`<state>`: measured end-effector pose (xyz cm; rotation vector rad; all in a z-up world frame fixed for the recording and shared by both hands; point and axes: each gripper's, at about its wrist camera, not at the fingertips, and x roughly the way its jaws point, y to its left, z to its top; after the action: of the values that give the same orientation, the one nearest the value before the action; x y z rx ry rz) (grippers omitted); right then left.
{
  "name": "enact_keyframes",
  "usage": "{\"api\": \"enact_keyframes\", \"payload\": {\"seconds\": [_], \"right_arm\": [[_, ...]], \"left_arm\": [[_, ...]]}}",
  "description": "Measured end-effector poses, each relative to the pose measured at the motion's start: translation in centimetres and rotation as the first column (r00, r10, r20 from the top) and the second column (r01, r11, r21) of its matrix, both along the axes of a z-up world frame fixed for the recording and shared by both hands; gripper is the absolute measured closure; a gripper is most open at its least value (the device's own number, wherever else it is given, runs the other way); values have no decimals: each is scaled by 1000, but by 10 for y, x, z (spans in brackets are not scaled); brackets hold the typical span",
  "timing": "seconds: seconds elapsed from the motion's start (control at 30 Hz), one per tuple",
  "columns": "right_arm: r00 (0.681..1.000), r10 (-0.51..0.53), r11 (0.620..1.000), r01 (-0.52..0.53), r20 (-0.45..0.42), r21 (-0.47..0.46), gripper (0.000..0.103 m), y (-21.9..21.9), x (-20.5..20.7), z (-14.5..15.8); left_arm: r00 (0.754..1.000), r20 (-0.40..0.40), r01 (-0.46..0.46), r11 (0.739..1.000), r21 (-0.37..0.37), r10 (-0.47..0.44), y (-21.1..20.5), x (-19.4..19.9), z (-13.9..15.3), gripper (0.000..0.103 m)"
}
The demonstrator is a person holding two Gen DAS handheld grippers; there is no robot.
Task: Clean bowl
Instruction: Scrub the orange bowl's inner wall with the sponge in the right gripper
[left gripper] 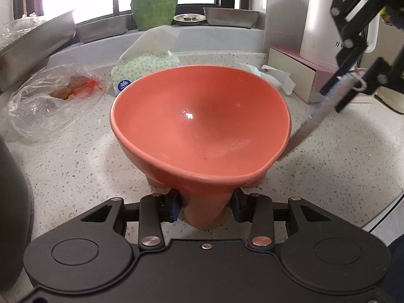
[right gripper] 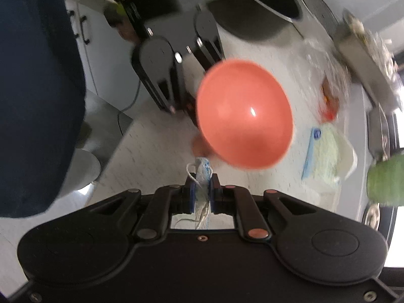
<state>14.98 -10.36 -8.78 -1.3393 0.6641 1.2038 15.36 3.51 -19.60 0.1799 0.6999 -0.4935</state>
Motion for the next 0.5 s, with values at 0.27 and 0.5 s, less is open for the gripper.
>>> {"api": "enact_keyframes", "payload": {"seconds": [0.27,0.5], "right_arm": [[990,139,990,-139,9,0,91,32,-24,25],[992,68,994,-58,-102,97,91,65,-5,47]], "left_arm": [[999,37,-12,999,-42,14,6,-5,-4,65],[997,81,-13,997,-74,19,10,-14,-8,65]]}}
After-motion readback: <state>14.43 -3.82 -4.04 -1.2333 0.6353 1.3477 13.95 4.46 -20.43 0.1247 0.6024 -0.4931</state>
